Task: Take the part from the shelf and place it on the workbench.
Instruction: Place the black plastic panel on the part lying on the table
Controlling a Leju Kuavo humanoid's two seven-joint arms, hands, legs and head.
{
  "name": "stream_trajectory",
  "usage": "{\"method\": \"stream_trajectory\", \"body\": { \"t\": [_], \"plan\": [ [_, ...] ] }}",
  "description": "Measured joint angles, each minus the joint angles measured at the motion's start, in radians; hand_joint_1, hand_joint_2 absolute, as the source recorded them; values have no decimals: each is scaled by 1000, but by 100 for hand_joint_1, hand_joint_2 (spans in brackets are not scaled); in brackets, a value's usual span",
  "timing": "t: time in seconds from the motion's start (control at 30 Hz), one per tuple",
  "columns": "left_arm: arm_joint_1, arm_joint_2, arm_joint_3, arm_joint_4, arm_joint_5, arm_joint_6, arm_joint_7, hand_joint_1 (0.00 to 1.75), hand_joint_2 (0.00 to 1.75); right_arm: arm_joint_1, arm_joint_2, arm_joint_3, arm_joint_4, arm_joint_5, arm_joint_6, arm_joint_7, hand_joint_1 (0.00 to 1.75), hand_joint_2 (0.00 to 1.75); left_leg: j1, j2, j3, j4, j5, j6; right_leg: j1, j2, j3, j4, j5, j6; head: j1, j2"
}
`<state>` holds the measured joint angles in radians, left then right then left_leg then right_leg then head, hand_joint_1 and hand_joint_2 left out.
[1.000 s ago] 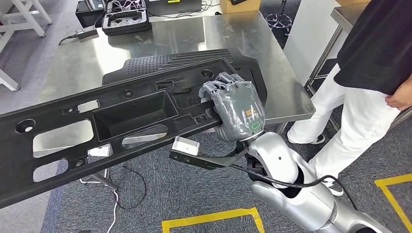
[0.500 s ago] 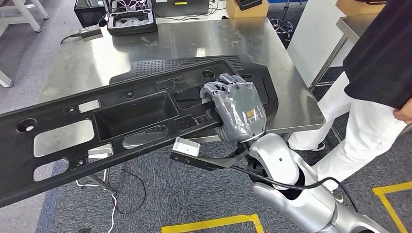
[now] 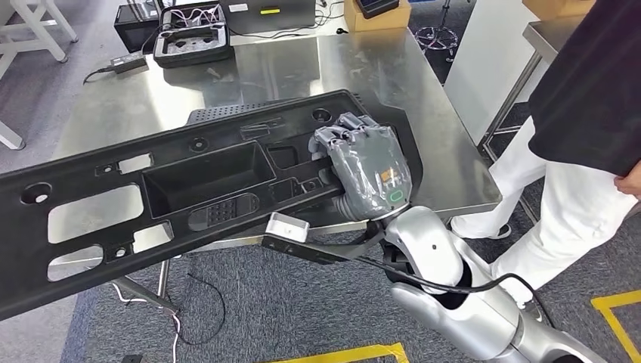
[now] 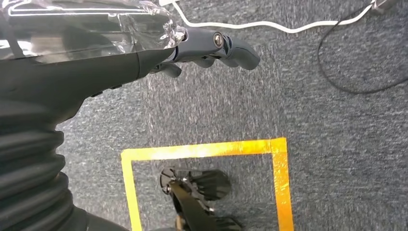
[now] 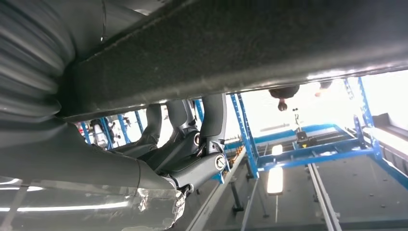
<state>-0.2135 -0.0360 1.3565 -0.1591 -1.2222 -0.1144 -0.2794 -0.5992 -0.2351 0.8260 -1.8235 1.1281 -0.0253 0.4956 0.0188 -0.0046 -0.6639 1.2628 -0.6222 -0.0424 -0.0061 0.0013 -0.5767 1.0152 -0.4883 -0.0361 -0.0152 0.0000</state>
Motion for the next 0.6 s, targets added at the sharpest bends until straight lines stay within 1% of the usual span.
{"method": "stream_trajectory", "body": {
  "t": [0.03, 0.07, 0.1, 0.13, 0.17, 0.2, 0.23, 0.3, 0.33, 0.37, 0.4, 0.43, 0.47, 0.5, 0.53, 0.57, 0.6],
  "plan": [
    [2, 0, 0, 0, 0, 0, 0, 0, 175, 1, 0, 0, 0, 0, 0, 0, 175, 175, 0, 0, -31, 40, 0, -1, 0, 0, 7, 0, -6, -1, -4, 0],
    [4, 0, 0, 0, 0, 0, 0, 0, 175, 2, 0, 0, 0, 0, 0, 0, 175, 175, 0, 0, -48, 49, 14, -1, 0, 1, 14, 0, -12, 0, -7, 0],
    [5, 0, 0, 0, 0, 0, 0, 0, 175, 2, 0, 0, 0, 0, 1, 0, 175, 175, 0, 0, -46, 16, 51, -1, 0, 3, 24, 0, -20, 2, -11, 0],
    [5, 1, 0, 0, 0, 0, 0, 0, 175, 2, 0, 0, 0, 0, 1, 0, 175, 175, 1, 0, -29, -45, 101, 1, 0, 4, 37, 1, -29, 4, -16, 0],
    [5, 1, 0, 0, 0, 1, 0, 0, 175, 2, 0, 0, 0, -1, 1, 0, 175, 175, 0, 0, -8, -107, 142, 4, 1, 4, 47, 1, -38, 8, -20, 0],
    [5, 1, 0, 0, 0, 1, 0, 0, 175, 1, 0, 0, 0, -2, 1, 0, 175, 175, -2, -1, 13, -168, 171, 8, 2, 6, 55, 2, -47, 14, -25, 0],
    [5, 1, -1, 0, 0, 1, 0, 0, 175, 0, 0, 0, 0, -3, 1, 1, 175, 175, -4, 0, 27, -202, 179, 13, 4, 7, 57, 3, -53, 19, -26, 0],
    [5, 1, -1, 0, 0, 1, 1, 0, 175, 0, -1, 0, 0, -3, 1, 1, 175, 175, -7, 0, 38, -222, 164, 26, 5, 9, 56, 3, -59, 29, -21, 0],
    [5, 1, -1, 0, 0, 1, 1, 0, 175, 1, -1, 0, 0, -3, 1, 1, 175, 175, -6, 0, 42, -226, 161, 33, 4, 9, 57, 2, -63, 35, -18, 0],
    [4, 1, -1, 0, 0, 1, 2, 0, 175, 0, -1, 0, -1, -3, 1, 1, 175, 175, -5, 0, 46, -229, 158, 39, 3, 7, 57, 10, -70, 41, -14, 0],
    [4, 1, -2, 0, 0, 0, 2, 0, 175, 0, -1, 0, -1, -3, 1, 1, 175, 175, -4, 0, 52, -233, 156, 46, 1, 6, 46, 38, -84, 46, -10, 0],
    [2, 1, -2, 0, 0, 0, 2, 0, 175, -1, -1, 0, -1, -3, 1, 1, 175, 175, -3, 1, 59, -236, 152, 52, 0, 5, 22, 87, -105, 50, -4, 0],
    [1, 1, -3, 0, 0, 0, 2, 0, 175, 0, -1, 0, -2, -3, 1, 1, 175, 175, -3, 1, 64, -237, 148, 56, -1, 4, -16, 154, -127, 53, 4, 0],
    [1, 1, -4, 0, 0, 0, 2, 0, 175, 1, -2, 0, -2, -3, 1, 1, 175, 175, -4, 2, 69, -237, 144, 60, -1, 4, -61, 225, -146, 55, 10, 0],
    [1, 1, -4, 0, 0, -1, 2, 0, 175, 3, -2, 0, -2, -3, 1, 1, 175, 175, -5, 2, 73, -237, 139, 62, -2, 4, -101, 279, -152, 55, 15, 0],
    [1, 1, -4, 0, 0, -1, 2, 0, 175, 5, -2, 0, -2, -4, 1, 1, 175, 175, -7, 1, 79, -237, 134, 62, -2, 4, -126, 298, -139, 54, 20, 0],
    [1, 1, -4, 0, 0, -1, 2, 0, 175, 6, -3, 0, -2, -4, 1, 1, 175, 175, -8, 0, 88, -237, 128, 62, -1, 4, -131, 276, -103, 50, 24, 0]
  ]
}}
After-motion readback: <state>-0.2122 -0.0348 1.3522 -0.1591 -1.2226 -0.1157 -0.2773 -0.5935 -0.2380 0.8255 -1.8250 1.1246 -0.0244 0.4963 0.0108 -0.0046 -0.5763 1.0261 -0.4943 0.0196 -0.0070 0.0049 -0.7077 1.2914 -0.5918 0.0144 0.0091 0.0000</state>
